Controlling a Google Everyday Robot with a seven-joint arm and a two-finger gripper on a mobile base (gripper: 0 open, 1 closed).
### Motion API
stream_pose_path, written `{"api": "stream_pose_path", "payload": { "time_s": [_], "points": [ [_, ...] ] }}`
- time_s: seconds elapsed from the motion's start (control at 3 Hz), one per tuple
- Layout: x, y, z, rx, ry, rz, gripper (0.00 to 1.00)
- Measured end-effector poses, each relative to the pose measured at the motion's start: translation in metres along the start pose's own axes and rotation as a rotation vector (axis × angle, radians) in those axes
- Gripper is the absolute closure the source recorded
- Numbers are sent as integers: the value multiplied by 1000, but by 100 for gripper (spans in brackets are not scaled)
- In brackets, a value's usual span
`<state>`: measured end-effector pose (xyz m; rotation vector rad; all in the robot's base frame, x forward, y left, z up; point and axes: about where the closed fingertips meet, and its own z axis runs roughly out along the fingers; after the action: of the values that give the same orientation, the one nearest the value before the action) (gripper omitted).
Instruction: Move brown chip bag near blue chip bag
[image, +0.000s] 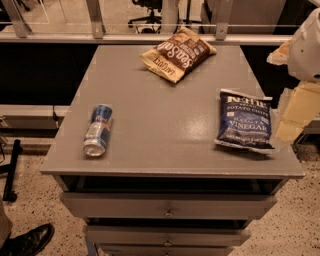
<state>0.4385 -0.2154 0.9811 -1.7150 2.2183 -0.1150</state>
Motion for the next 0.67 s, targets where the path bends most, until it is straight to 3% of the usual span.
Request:
{"api": "stream_pose_path", "payload": {
  "time_s": [0.33, 0.67],
  "points": [
    [0, 0, 0, 0, 0, 0, 0],
    [-14, -17, 9, 27, -59, -24, 0]
  ]
}}
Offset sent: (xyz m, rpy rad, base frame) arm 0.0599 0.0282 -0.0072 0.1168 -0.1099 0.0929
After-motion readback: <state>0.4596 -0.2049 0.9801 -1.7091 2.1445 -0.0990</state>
